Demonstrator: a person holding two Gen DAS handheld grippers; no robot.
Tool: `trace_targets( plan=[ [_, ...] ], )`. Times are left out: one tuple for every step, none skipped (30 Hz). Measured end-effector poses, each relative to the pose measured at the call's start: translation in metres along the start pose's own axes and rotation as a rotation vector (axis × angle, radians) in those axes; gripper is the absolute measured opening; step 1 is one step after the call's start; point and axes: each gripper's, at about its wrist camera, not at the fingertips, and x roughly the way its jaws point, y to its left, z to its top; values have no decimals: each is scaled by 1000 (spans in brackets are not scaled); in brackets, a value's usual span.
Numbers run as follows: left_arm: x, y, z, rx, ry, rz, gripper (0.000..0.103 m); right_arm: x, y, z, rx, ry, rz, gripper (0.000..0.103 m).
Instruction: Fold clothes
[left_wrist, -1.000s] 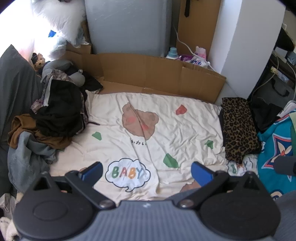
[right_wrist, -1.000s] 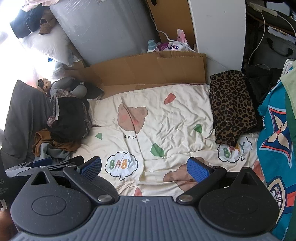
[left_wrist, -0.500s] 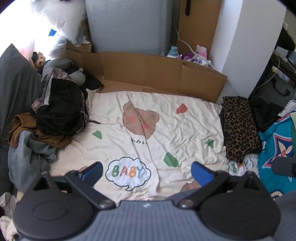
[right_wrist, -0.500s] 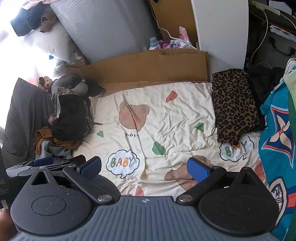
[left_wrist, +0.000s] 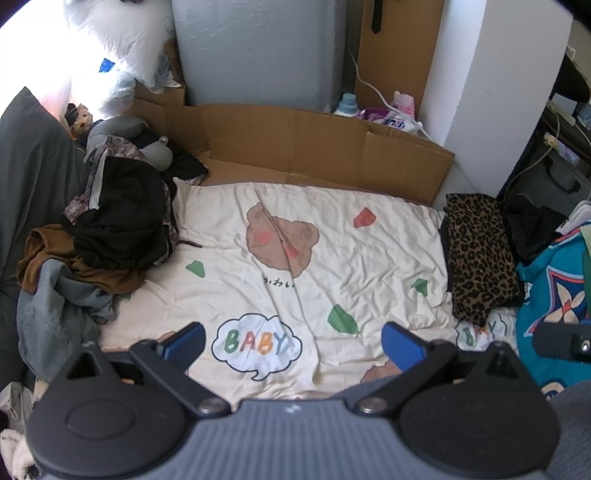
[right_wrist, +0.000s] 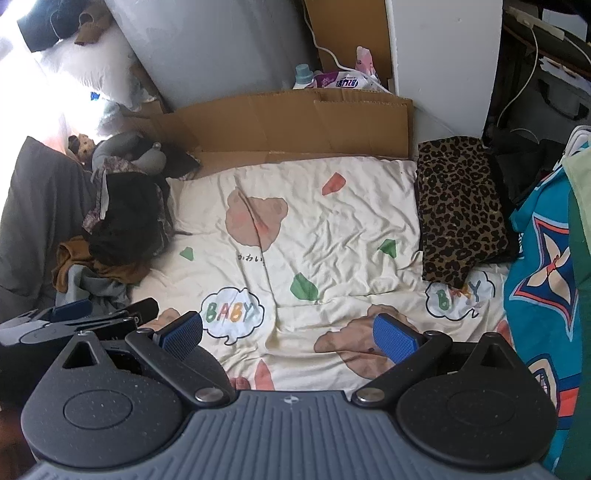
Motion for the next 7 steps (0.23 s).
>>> trace_targets(
  plan=[
    [0,0,0,-1,0,1,102,0,0,0,-1,1,1,101],
    [0,0,0,-2,0,1,102,0,1,0,-3,1,1,101],
    [0,0,0,-2,-1,2,102,0,1,0,-5,1,0,101],
    [0,0,0,0,-1,3,102,0,2,0,-7,0,-2,101],
    [0,-1,0,2,-2,2,102,0,2,0,-10,-1,-5,101],
    [0,-1,0,5,-2,1,102,0,2,0,-12,-1,-9,101],
    [0,-1,0,5,-1,0,102,0,3,-1,-14,-1,-11,101]
  ],
)
